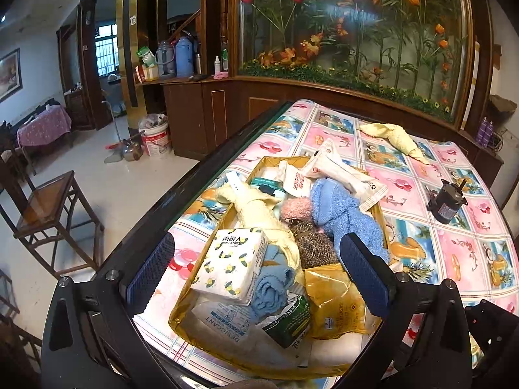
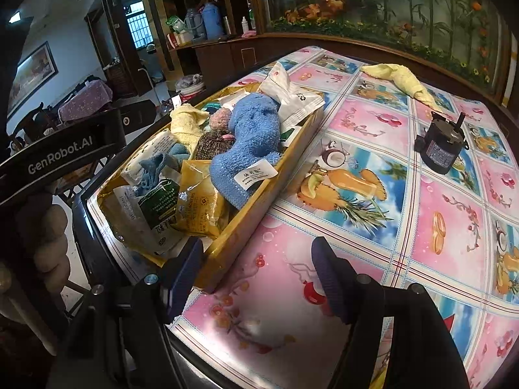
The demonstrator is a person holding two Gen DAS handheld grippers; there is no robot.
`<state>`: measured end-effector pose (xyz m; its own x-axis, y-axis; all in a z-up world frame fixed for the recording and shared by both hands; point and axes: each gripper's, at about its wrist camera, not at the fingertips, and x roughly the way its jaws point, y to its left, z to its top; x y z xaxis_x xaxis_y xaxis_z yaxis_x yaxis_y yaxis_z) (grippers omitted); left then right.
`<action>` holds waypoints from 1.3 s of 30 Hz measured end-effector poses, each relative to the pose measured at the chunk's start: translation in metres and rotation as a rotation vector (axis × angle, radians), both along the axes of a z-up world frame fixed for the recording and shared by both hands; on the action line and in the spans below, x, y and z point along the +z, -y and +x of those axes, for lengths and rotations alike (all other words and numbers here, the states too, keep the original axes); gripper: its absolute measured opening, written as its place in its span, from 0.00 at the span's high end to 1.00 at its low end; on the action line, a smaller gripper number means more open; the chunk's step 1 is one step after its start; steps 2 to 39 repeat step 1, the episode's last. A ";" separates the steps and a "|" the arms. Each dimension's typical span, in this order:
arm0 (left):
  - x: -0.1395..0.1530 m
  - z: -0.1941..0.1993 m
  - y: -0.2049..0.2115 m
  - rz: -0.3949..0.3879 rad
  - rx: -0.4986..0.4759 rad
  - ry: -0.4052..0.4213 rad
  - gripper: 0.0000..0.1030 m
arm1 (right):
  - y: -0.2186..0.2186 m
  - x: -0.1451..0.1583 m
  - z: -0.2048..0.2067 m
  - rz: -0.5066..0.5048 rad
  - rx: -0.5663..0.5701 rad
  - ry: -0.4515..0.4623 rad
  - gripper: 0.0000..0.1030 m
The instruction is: Organize soft objects
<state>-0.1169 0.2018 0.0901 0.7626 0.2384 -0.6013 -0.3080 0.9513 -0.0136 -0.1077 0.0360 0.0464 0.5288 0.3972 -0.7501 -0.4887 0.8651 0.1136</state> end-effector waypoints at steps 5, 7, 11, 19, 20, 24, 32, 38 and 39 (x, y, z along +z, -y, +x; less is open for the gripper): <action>0.000 0.001 0.000 0.003 0.003 -0.002 0.00 | 0.000 0.000 0.000 0.003 -0.001 -0.001 0.33; 0.000 0.001 0.000 0.003 0.003 -0.002 0.00 | 0.000 0.000 0.000 0.003 -0.001 -0.001 0.33; 0.000 0.001 0.000 0.003 0.003 -0.002 0.00 | 0.000 0.000 0.000 0.003 -0.001 -0.001 0.33; 0.000 0.001 0.000 0.003 0.003 -0.002 0.00 | 0.000 0.000 0.000 0.003 -0.001 -0.001 0.33; 0.000 0.001 0.000 0.003 0.003 -0.002 0.00 | 0.000 0.000 0.000 0.003 -0.001 -0.001 0.33; 0.000 0.001 0.000 0.003 0.003 -0.002 0.00 | 0.000 0.000 0.000 0.003 -0.001 -0.001 0.33; 0.000 0.001 0.000 0.003 0.003 -0.002 0.00 | 0.000 0.000 0.000 0.003 -0.001 -0.001 0.33; 0.000 0.001 0.000 0.003 0.003 -0.002 0.00 | 0.000 0.000 0.000 0.003 -0.001 -0.001 0.33; 0.000 0.001 0.000 0.003 0.003 -0.002 0.00 | 0.000 0.000 0.000 0.003 -0.001 -0.001 0.33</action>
